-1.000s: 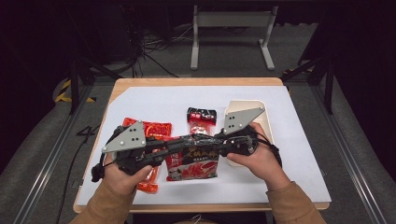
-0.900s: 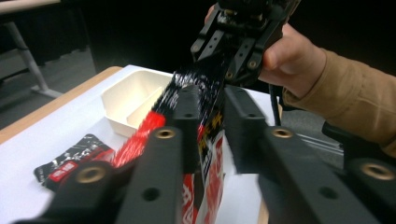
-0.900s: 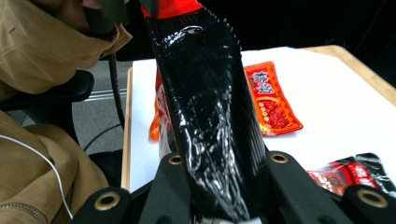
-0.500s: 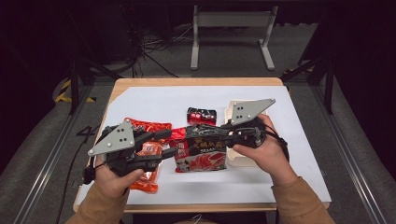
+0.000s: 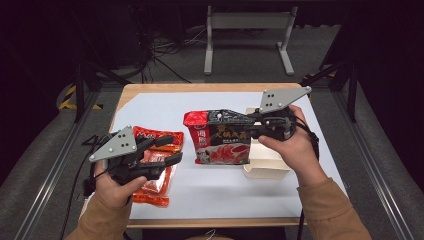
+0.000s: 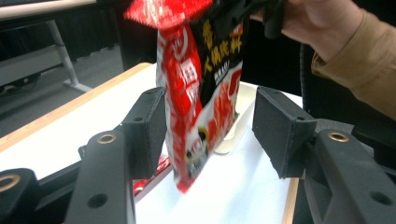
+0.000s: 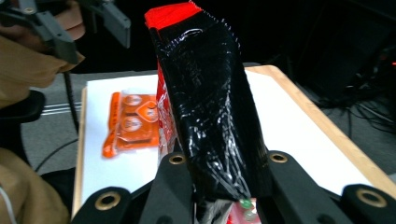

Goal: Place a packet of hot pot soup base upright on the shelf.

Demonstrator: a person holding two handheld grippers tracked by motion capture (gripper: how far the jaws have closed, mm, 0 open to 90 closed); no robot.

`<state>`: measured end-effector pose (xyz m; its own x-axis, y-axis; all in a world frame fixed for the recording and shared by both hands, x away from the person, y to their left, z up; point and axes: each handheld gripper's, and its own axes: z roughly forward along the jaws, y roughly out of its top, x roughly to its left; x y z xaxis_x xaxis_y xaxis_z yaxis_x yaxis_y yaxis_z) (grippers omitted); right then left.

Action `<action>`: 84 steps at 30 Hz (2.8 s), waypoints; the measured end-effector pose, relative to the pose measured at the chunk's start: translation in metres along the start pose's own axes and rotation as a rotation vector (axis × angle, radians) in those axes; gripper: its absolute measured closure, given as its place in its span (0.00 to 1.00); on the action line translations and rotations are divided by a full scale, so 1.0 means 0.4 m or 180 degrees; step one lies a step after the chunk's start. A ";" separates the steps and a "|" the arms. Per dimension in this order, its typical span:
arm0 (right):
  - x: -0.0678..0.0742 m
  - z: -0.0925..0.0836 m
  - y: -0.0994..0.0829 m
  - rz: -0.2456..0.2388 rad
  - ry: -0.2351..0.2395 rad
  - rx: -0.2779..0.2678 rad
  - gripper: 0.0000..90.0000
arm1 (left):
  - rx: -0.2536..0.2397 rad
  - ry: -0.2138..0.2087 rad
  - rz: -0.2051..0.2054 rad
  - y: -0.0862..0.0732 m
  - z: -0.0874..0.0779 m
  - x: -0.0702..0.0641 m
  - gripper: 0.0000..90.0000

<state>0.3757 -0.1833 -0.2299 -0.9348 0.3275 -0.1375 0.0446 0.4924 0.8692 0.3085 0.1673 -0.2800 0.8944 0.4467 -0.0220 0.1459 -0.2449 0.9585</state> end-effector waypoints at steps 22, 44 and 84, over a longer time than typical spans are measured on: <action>-0.134 -0.072 -0.018 0.0135 -0.0472 -0.0034 0.88 | 0.0127 0.0121 -0.0246 -0.054 0.041 0.046 0.44; -0.249 -0.126 -0.069 0.0225 -0.0862 -0.0055 0.87 | 0.0205 0.0249 -0.0218 -0.073 0.060 0.064 0.22; -0.378 -0.081 -0.198 0.0306 -0.0896 -0.0052 0.87 | 0.0334 0.0541 -0.0506 -0.127 0.036 0.082 0.06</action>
<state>0.5022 -0.2979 -0.2627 -0.7920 0.5839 -0.1785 0.1205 0.4361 0.8918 0.3364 0.1822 -0.3335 0.7742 0.6227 -0.1134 0.3300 -0.2441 0.9119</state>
